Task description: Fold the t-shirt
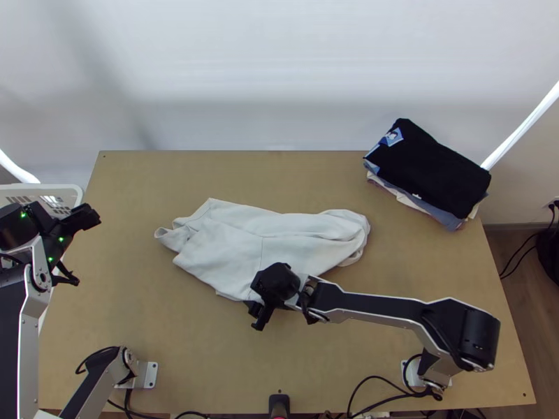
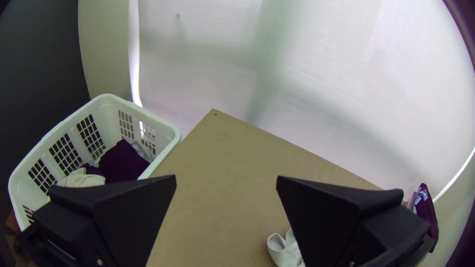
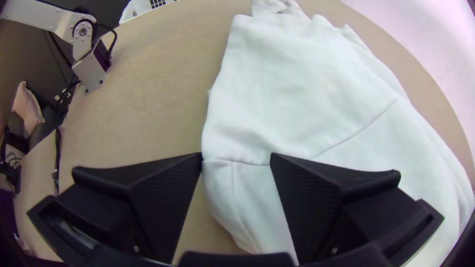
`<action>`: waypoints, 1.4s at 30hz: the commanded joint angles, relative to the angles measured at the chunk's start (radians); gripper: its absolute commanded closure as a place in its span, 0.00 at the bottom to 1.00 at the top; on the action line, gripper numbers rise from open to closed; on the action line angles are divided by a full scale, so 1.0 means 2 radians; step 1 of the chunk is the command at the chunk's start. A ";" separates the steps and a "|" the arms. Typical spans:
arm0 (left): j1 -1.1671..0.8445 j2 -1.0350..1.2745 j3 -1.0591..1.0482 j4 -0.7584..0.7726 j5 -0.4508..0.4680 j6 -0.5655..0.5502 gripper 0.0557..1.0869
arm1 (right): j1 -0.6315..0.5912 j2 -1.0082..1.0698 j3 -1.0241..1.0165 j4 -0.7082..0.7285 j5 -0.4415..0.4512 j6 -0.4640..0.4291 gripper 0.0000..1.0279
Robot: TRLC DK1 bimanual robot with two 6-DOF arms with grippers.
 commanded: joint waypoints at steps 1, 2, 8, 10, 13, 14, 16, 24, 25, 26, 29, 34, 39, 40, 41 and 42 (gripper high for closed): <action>0.004 -0.005 -0.009 0.008 0.003 0.001 0.04 | -0.006 0.016 -0.004 0.004 0.005 0.016 0.80; 0.005 -0.005 -0.009 0.008 0.003 0.002 0.04 | -0.007 0.019 -0.001 0.005 0.005 0.021 0.96; 0.006 -0.007 -0.013 0.006 0.003 0.002 0.04 | -0.017 0.000 -0.005 0.006 0.009 0.044 0.97; 0.006 -0.007 -0.012 0.006 0.003 0.002 0.04 | -0.018 -0.019 -0.003 0.010 0.019 0.048 0.97; 0.006 -0.007 -0.013 0.006 0.013 0.002 0.04 | -0.039 -0.054 0.008 0.007 0.024 0.086 0.97; 0.007 -0.007 -0.015 0.007 0.024 0.001 0.04 | -0.045 -0.066 0.012 -0.001 0.026 0.091 0.97; 0.006 -0.006 -0.018 0.008 0.031 -0.002 0.04 | -0.060 -0.089 0.011 -0.009 0.033 0.091 0.97; -0.035 0.008 -0.020 0.016 0.050 -0.001 0.04 | -0.170 -0.171 -0.009 -0.014 0.049 0.084 0.97; -0.044 0.013 -0.019 0.019 0.050 -0.001 0.04 | -0.185 -0.178 -0.009 -0.016 0.049 0.079 0.97; -0.053 0.019 -0.019 0.021 0.050 -0.001 0.04 | -0.195 -0.184 -0.009 -0.019 0.049 0.075 0.97; -0.077 0.038 -0.013 0.029 0.050 -0.002 0.04 | -0.225 -0.200 -0.009 -0.028 0.049 0.069 0.97; -0.136 0.082 -0.010 0.042 0.049 -0.005 0.04 | -0.253 -0.229 -0.019 -0.039 0.048 0.064 0.97; -0.206 0.150 -0.009 0.052 0.036 0.002 0.04 | -0.264 -0.255 -0.040 -0.040 0.049 0.060 0.97; -0.220 0.166 -0.006 0.054 0.030 0.004 0.04 | -0.265 -0.261 -0.044 -0.040 0.049 0.059 0.97; -0.232 0.183 -0.001 0.057 0.024 0.005 0.04 | -0.266 -0.267 -0.048 -0.040 0.049 0.058 0.97; -0.239 0.199 0.006 0.059 0.022 0.005 0.04 | -0.267 -0.272 -0.051 -0.040 0.049 0.058 0.97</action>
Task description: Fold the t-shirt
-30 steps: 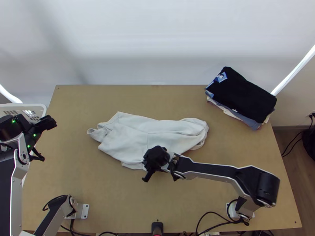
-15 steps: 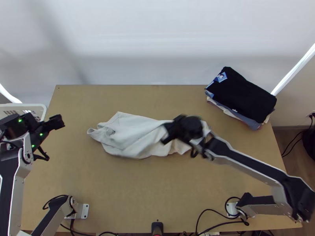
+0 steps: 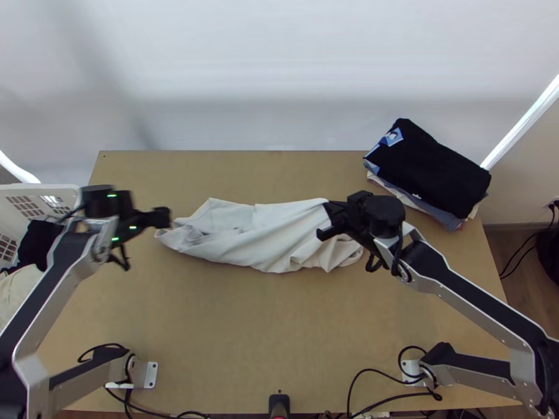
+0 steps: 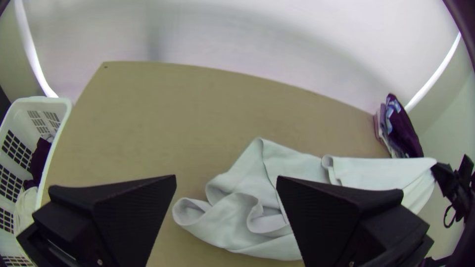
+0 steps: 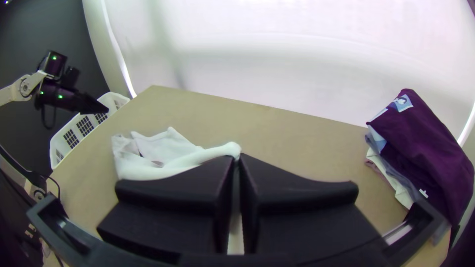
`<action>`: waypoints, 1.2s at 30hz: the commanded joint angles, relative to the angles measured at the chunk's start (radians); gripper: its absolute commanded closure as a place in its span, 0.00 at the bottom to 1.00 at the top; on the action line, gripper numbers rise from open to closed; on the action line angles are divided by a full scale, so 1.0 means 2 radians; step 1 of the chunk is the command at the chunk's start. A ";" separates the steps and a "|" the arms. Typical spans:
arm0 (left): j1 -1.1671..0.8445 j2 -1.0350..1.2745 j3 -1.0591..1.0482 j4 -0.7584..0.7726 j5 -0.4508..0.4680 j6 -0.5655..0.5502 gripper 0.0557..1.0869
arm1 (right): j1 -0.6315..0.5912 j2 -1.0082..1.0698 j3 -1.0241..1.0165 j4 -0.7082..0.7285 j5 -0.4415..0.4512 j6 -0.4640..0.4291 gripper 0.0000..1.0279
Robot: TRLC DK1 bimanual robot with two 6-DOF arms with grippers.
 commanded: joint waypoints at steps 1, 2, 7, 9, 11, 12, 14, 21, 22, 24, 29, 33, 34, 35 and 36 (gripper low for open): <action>-0.029 0.055 0.027 0.007 -0.008 0.003 0.04 | -0.007 -0.027 -0.019 0.001 0.004 -0.007 0.97; -0.032 0.074 0.038 0.007 -0.009 0.003 0.04 | -0.007 -0.030 -0.021 0.001 0.004 -0.007 0.97; -0.036 0.167 0.119 -0.010 0.007 -0.034 0.04 | -0.010 -0.035 -0.028 0.000 0.004 -0.006 0.97; -0.036 0.198 0.147 -0.013 0.023 -0.053 0.05 | -0.010 -0.036 -0.030 0.000 0.005 -0.005 0.97; -0.036 0.221 0.172 -0.021 0.043 -0.068 0.05 | -0.010 -0.036 -0.032 0.001 0.006 -0.004 0.97; -0.036 0.233 0.184 -0.025 0.049 -0.076 0.05 | -0.010 -0.035 -0.032 0.001 0.006 -0.003 0.97; -0.037 0.255 0.204 -0.037 0.061 -0.080 0.05 | -0.009 -0.033 -0.032 0.001 0.006 -0.001 0.97; -0.041 0.308 0.231 -0.054 0.066 -0.083 0.06 | -0.010 -0.025 -0.032 0.004 0.007 0.003 0.97; -0.040 0.314 0.231 -0.055 0.070 -0.083 0.06 | -0.010 -0.025 -0.032 0.004 0.007 0.005 0.97; -0.039 0.321 0.234 -0.055 0.076 -0.085 0.06 | -0.010 -0.022 -0.032 0.004 0.007 0.006 0.97; -0.040 0.336 0.237 -0.054 0.090 -0.089 0.06 | -0.010 -0.016 -0.032 0.006 0.008 0.006 0.97; -0.046 0.347 0.243 -0.054 0.100 -0.096 0.13 | -0.009 -0.012 -0.031 0.007 0.008 0.006 0.97; -0.048 0.349 0.244 -0.052 0.101 -0.099 0.14 | -0.009 -0.010 -0.030 0.007 0.008 0.006 0.97; -0.049 0.354 0.247 -0.052 0.101 -0.100 0.14 | -0.009 -0.010 -0.030 0.007 0.008 0.008 0.97; -0.051 0.357 0.251 -0.052 0.102 -0.102 0.14 | -0.008 -0.009 -0.030 0.007 0.008 0.009 0.97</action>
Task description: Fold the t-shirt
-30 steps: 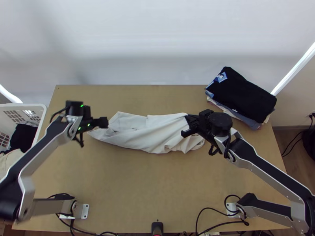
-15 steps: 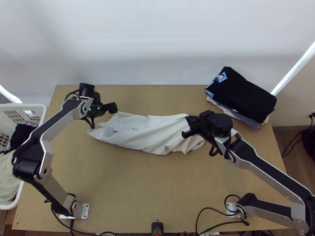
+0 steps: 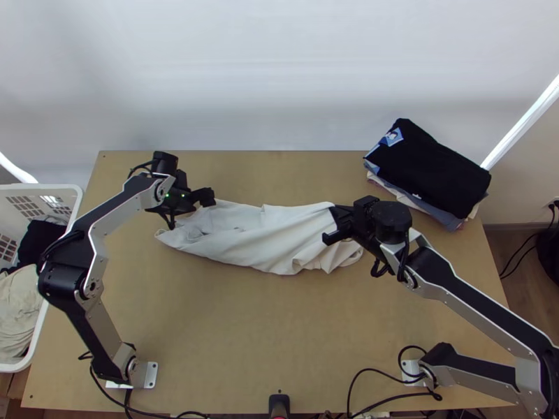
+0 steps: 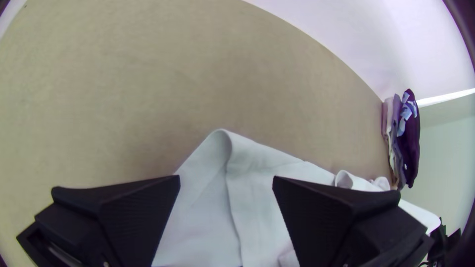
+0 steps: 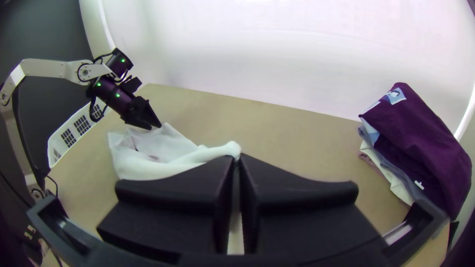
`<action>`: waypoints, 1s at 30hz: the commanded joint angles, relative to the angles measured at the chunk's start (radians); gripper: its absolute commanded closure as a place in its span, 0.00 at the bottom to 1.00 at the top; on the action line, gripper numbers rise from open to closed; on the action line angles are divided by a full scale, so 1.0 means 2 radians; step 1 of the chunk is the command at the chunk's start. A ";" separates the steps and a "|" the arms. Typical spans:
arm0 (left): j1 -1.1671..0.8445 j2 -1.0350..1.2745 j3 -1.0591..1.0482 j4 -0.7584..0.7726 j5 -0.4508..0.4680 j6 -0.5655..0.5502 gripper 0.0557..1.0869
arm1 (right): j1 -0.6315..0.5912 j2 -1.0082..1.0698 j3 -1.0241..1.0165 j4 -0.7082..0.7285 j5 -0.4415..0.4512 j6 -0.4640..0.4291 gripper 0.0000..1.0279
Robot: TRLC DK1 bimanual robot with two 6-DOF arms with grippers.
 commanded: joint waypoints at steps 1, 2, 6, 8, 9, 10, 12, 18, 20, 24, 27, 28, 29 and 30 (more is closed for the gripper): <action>-0.010 0.018 0.017 -0.004 0.009 -0.015 0.14 | -0.003 0.009 -0.006 0.007 0.004 0.010 0.97; -0.011 0.021 0.020 -0.003 0.009 -0.016 0.14 | -0.003 0.010 -0.006 0.007 0.004 0.011 0.97; -0.016 0.035 0.030 -0.003 0.009 -0.020 0.14 | -0.003 0.012 -0.007 0.007 0.004 0.012 0.97; -0.018 0.042 0.034 -0.003 0.009 -0.022 0.14 | -0.003 0.013 -0.008 0.008 0.004 0.013 0.97; -0.018 0.045 0.037 -0.002 0.009 -0.026 0.14 | -0.003 0.013 -0.008 0.008 0.004 0.013 0.97; -0.018 0.049 0.041 -0.002 0.009 -0.026 0.14 | -0.003 0.014 -0.009 0.008 0.004 0.014 0.97; -0.018 0.055 0.046 -0.002 0.009 -0.026 0.14 | -0.003 0.014 -0.010 0.008 0.004 0.014 0.97; -0.020 0.067 0.054 -0.002 0.009 -0.029 0.15 | -0.003 0.017 -0.010 0.008 0.004 0.015 0.97; -0.022 0.069 0.055 -0.002 0.009 -0.032 0.22 | -0.003 0.017 -0.010 0.009 0.004 0.015 0.97; -0.027 0.072 0.054 -0.003 0.010 -0.033 0.23 | -0.003 0.019 -0.008 0.009 0.005 0.015 0.97; -0.031 0.072 0.050 -0.003 0.012 -0.032 0.23 | -0.003 0.020 -0.007 0.010 0.005 0.015 0.97; -0.031 0.071 0.049 -0.004 0.012 -0.032 0.25 | -0.003 0.020 -0.007 0.010 0.005 0.015 0.97; -0.031 0.070 0.047 -0.004 0.012 -0.032 0.31 | -0.003 0.020 -0.007 0.010 0.005 0.015 0.97; -0.031 0.070 0.044 -0.004 0.013 -0.034 0.41 | -0.003 0.021 -0.007 0.010 0.005 0.015 0.97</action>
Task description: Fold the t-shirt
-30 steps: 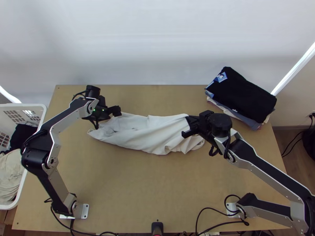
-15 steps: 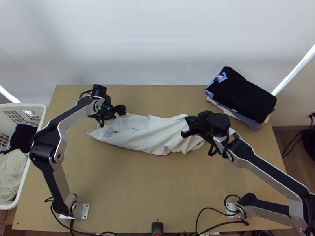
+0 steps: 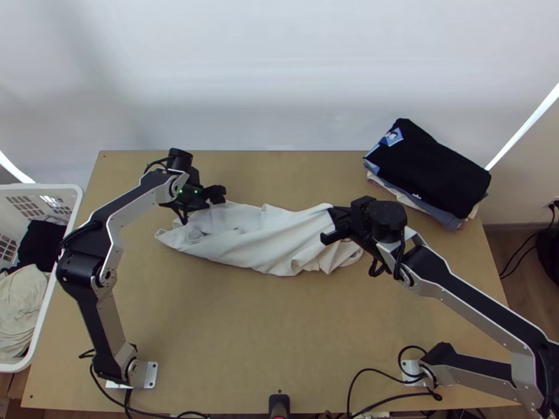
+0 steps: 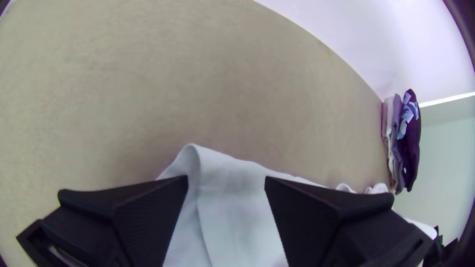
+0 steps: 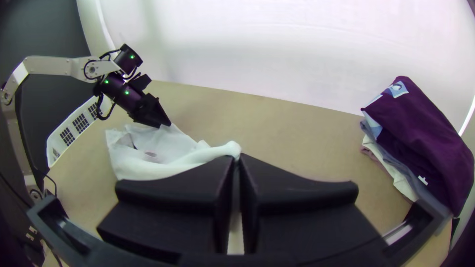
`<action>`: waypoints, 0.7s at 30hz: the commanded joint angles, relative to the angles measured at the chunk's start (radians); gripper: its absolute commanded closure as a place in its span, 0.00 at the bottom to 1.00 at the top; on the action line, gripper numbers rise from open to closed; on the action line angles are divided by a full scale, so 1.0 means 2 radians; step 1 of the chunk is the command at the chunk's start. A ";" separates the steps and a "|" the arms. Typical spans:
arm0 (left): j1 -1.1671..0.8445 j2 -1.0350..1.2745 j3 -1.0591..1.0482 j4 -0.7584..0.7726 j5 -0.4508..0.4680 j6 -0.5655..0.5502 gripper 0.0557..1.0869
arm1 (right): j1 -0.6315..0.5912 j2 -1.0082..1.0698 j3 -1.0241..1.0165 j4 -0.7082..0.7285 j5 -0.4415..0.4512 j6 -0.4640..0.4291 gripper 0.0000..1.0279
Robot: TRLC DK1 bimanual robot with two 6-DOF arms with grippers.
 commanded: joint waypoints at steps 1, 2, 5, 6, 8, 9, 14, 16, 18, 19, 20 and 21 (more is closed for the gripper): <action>-0.007 0.016 -0.010 -0.004 0.009 -0.014 0.47 | -0.003 0.008 -0.007 0.008 0.005 0.009 0.97; -0.007 0.014 -0.012 -0.002 0.008 -0.016 0.50 | -0.003 0.008 -0.007 0.008 0.005 0.009 0.97; -0.009 0.007 -0.023 0.004 0.008 -0.017 0.61 | -0.003 0.008 -0.006 0.008 0.005 0.009 0.97; -0.009 0.004 -0.028 0.011 0.007 -0.020 0.67 | -0.003 0.008 -0.007 0.008 0.005 0.009 0.97; -0.009 -0.004 -0.039 0.024 0.007 -0.025 0.75 | -0.003 0.008 -0.007 0.008 0.005 0.008 0.97; -0.008 -0.007 -0.041 0.027 0.007 -0.026 0.75 | -0.003 0.008 -0.006 0.008 0.005 0.008 0.97; -0.001 -0.029 -0.043 0.021 0.007 -0.026 0.75 | -0.005 0.008 -0.002 0.008 0.013 0.008 0.97; 0.008 -0.042 -0.043 0.019 0.007 -0.026 0.75 | -0.012 0.006 0.001 0.008 0.014 0.008 0.97; 0.015 -0.059 -0.044 0.015 0.006 -0.025 0.75 | -0.018 0.005 0.004 0.008 0.016 0.008 0.97; 0.019 -0.068 -0.044 0.012 0.006 -0.023 0.75 | -0.021 0.005 0.004 0.008 0.016 0.007 0.97; 0.023 -0.078 -0.046 0.011 0.006 -0.023 0.75 | -0.024 0.004 0.004 0.008 0.016 0.007 0.97; 0.027 -0.086 -0.048 0.011 0.006 -0.022 0.75 | -0.025 0.003 0.004 0.008 0.016 0.006 0.97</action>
